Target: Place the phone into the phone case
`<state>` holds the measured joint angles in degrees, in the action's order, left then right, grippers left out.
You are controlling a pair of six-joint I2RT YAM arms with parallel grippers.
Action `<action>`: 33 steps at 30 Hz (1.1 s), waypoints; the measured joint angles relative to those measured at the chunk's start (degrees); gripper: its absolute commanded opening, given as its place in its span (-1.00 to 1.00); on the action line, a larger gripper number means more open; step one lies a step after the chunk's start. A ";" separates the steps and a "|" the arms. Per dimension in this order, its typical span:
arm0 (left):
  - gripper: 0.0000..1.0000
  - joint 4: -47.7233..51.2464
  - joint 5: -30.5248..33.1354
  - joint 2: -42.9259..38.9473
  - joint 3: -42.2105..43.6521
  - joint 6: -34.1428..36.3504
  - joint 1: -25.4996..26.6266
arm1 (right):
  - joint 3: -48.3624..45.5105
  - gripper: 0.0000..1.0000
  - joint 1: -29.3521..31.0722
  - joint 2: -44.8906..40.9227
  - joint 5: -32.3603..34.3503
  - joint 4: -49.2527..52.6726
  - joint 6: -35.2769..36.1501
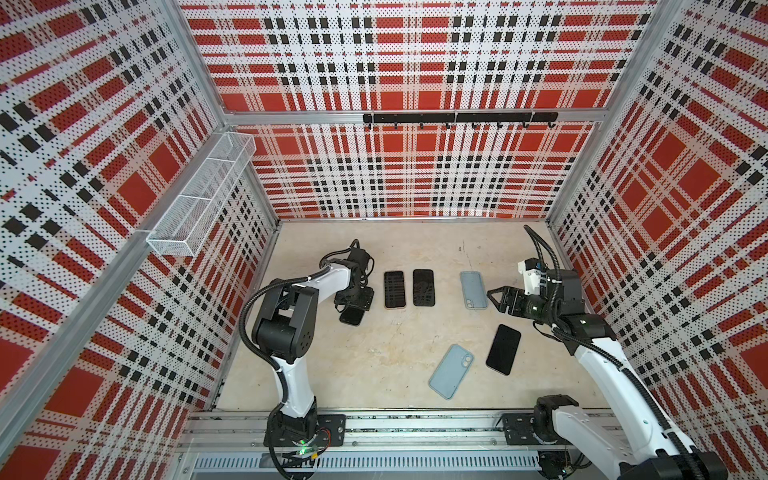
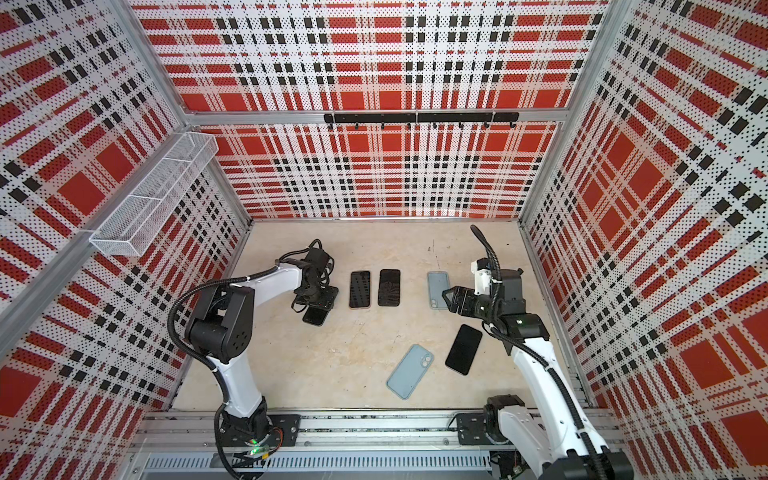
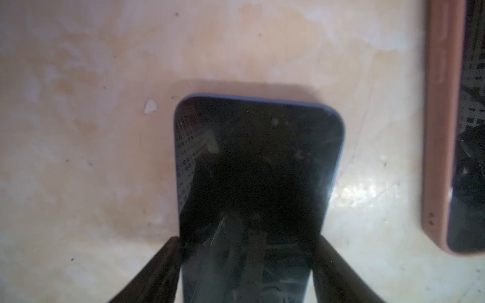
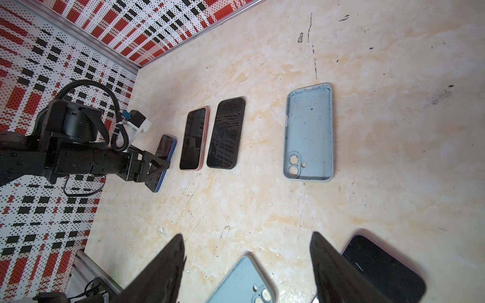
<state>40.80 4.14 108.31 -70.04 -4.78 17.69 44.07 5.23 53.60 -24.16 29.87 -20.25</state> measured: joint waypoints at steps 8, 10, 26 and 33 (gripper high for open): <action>0.20 -0.63 -0.94 -4.26 5.35 -3.89 2.40 | 0.00 0.51 0.00 3.80 -2.71 -2.32 -0.61; 0.20 -0.76 -1.81 -5.68 6.97 -5.35 2.67 | 0.02 0.51 0.00 4.94 -3.61 -3.19 -1.09; 0.31 -4.59 -0.39 -18.43 16.20 -15.37 15.45 | 0.04 0.47 1.51 12.87 -12.35 -11.45 -6.08; 0.74 -3.06 6.95 -24.79 18.58 -19.65 14.82 | 0.04 0.47 4.17 13.64 -12.81 -12.09 -6.36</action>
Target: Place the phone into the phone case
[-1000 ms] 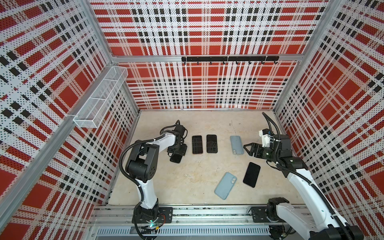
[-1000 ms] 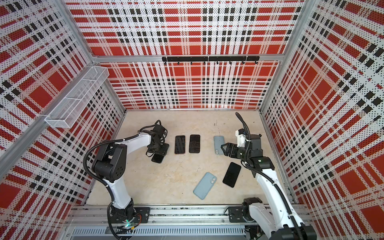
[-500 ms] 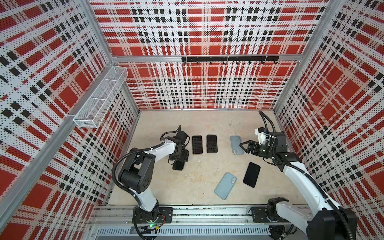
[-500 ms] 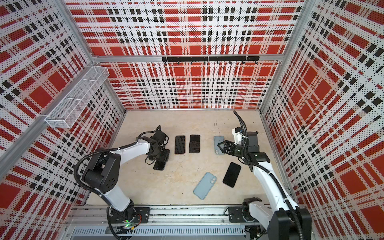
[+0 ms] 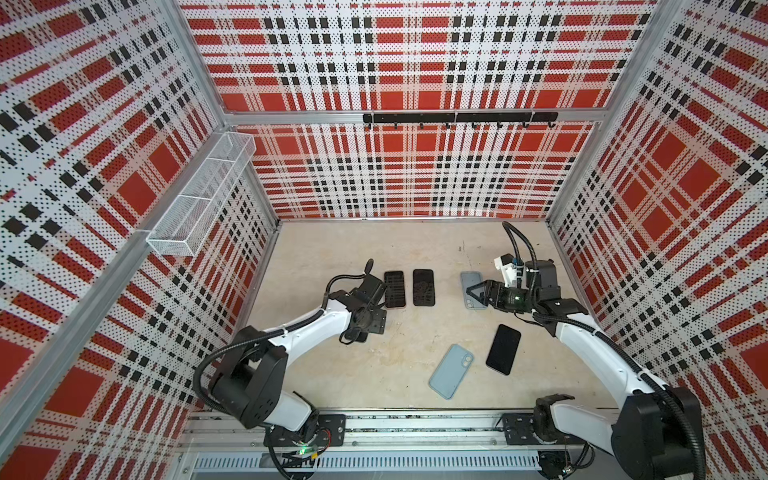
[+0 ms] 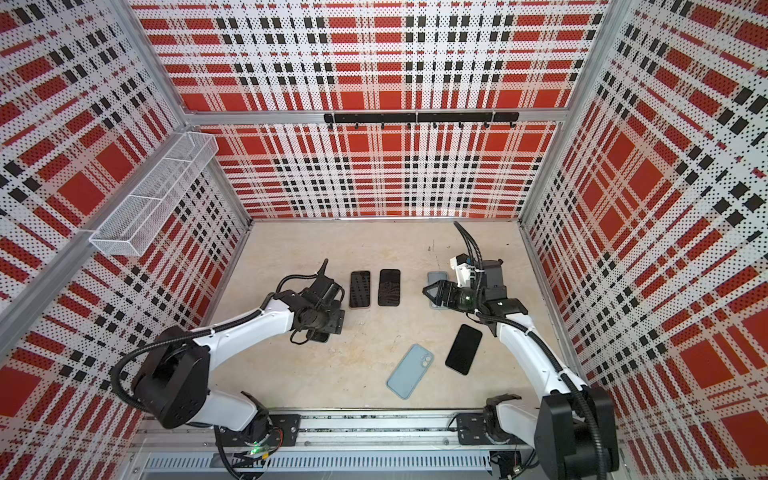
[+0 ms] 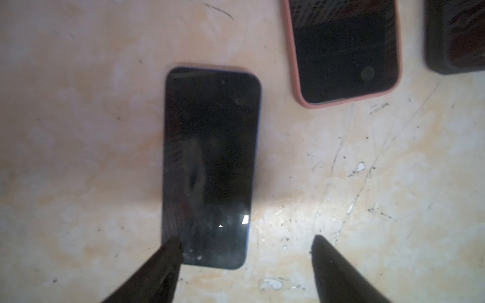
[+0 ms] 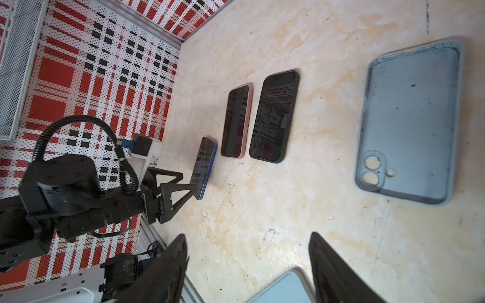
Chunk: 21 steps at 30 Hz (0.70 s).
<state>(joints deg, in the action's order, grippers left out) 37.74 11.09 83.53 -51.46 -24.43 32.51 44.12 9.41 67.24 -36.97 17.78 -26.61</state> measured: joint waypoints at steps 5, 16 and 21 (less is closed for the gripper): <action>0.99 1.95 -0.11 1.75 -0.63 -1.09 -2.97 | 0.00 0.47 0.68 0.00 0.09 -0.37 -0.04; 0.96 3.50 -4.85 12.50 -3.21 3.28 -8.02 | 0.00 0.47 1.16 -1.29 0.63 -0.90 -0.74; 0.75 3.54 -7.43 16.22 -7.23 5.22 -9.09 | 0.00 0.47 1.18 -1.49 1.20 -0.87 -0.85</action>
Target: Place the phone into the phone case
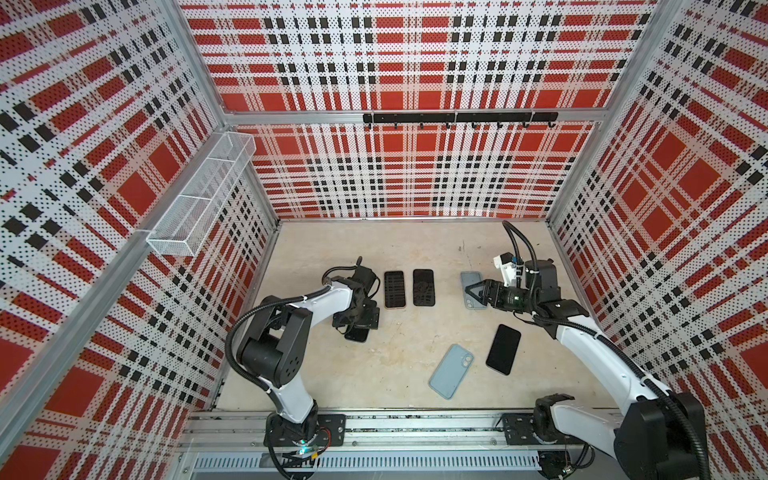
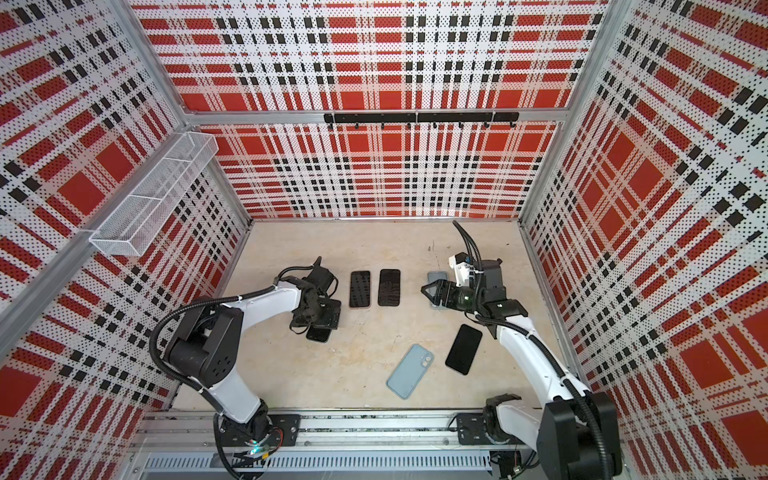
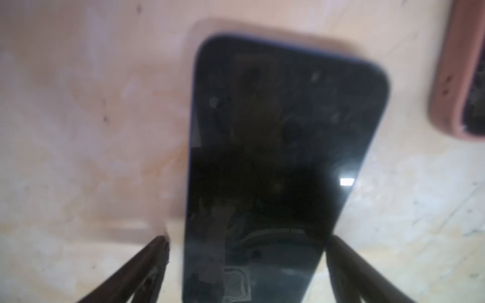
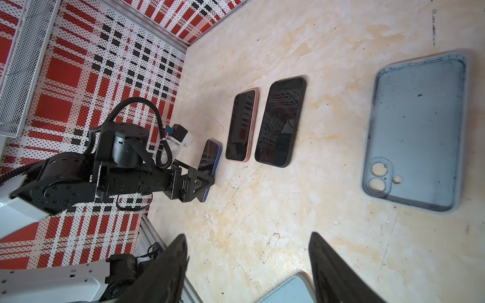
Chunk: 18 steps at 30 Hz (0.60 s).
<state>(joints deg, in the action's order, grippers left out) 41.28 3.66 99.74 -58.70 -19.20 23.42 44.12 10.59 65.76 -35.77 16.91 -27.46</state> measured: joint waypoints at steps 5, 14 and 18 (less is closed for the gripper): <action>0.40 1.18 -0.48 2.38 -3.06 1.16 -0.02 | 0.02 0.46 0.00 -0.04 0.52 0.02 0.00; 0.16 1.57 0.04 2.51 -3.37 1.55 0.94 | 0.37 0.46 0.00 -0.55 1.75 0.42 0.02; 0.14 0.46 1.40 0.87 -1.70 0.98 3.80 | 0.42 0.46 0.00 -0.20 1.62 0.37 0.02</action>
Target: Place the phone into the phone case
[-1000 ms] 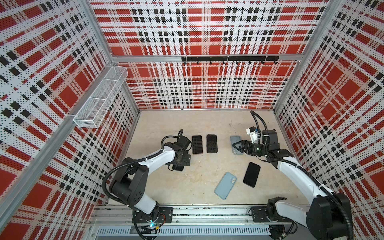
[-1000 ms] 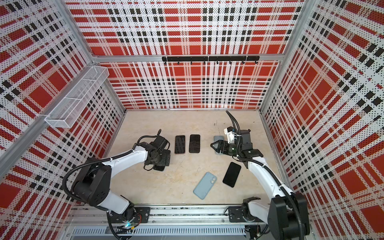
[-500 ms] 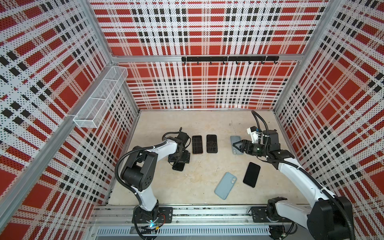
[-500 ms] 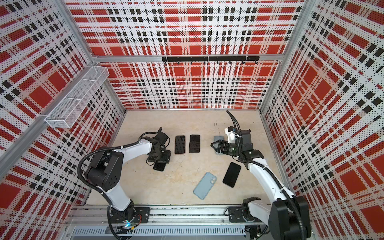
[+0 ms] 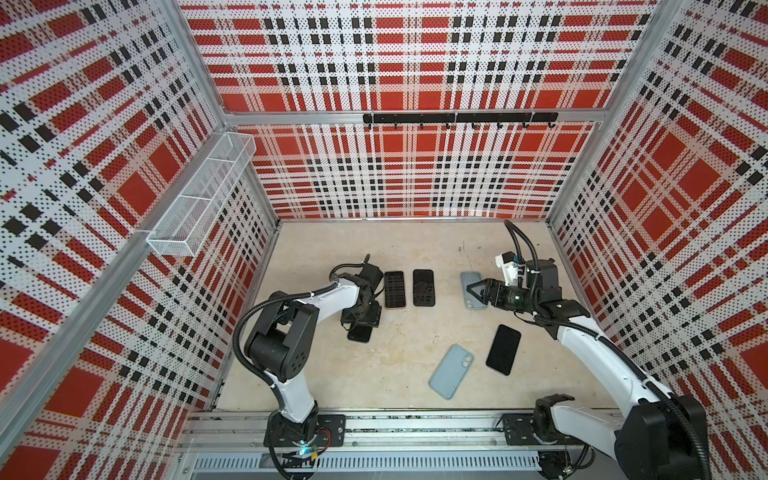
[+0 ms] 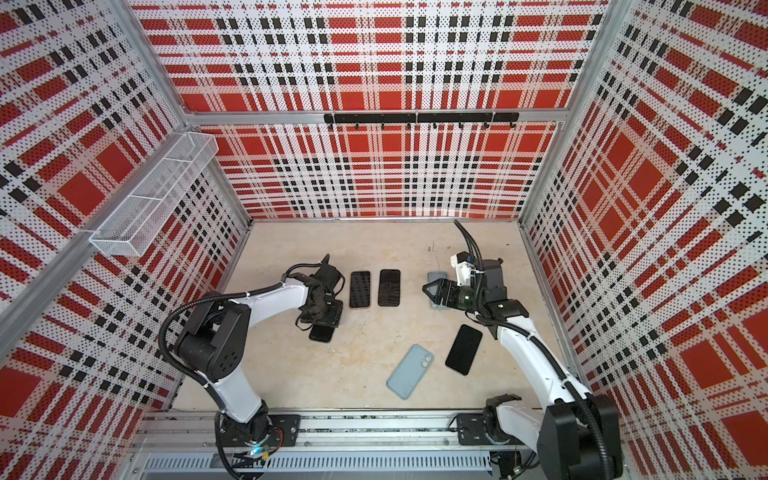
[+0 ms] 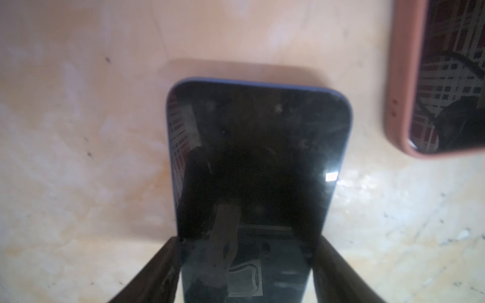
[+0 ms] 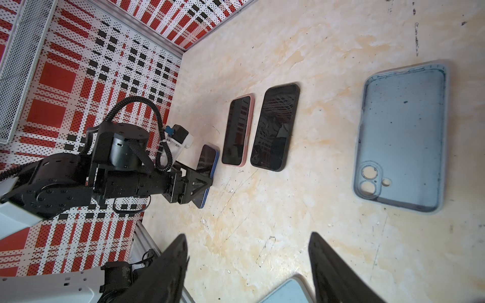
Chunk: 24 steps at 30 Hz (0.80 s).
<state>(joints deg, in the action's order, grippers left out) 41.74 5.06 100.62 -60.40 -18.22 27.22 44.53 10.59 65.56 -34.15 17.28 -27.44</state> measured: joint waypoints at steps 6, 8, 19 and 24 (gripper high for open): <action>0.11 -1.51 0.48 -5.97 3.37 -1.44 6.69 | 0.00 0.45 0.55 3.08 -1.20 -0.79 -0.04; 0.11 -2.58 0.81 -8.66 4.35 -1.92 8.33 | 0.00 0.45 1.40 4.22 -1.57 -1.07 -0.04; 0.13 -10.99 2.45 -14.12 6.34 -1.11 18.18 | 0.00 0.44 9.84 16.79 -7.52 -12.63 -3.39; 0.14 -13.07 2.38 -12.96 5.05 -0.20 20.46 | -0.04 0.42 13.44 24.35 -10.38 -20.87 -6.99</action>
<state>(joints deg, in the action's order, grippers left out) 28.67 7.44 87.66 -55.35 -18.41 47.68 44.49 24.03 89.91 -44.53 -3.60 -34.44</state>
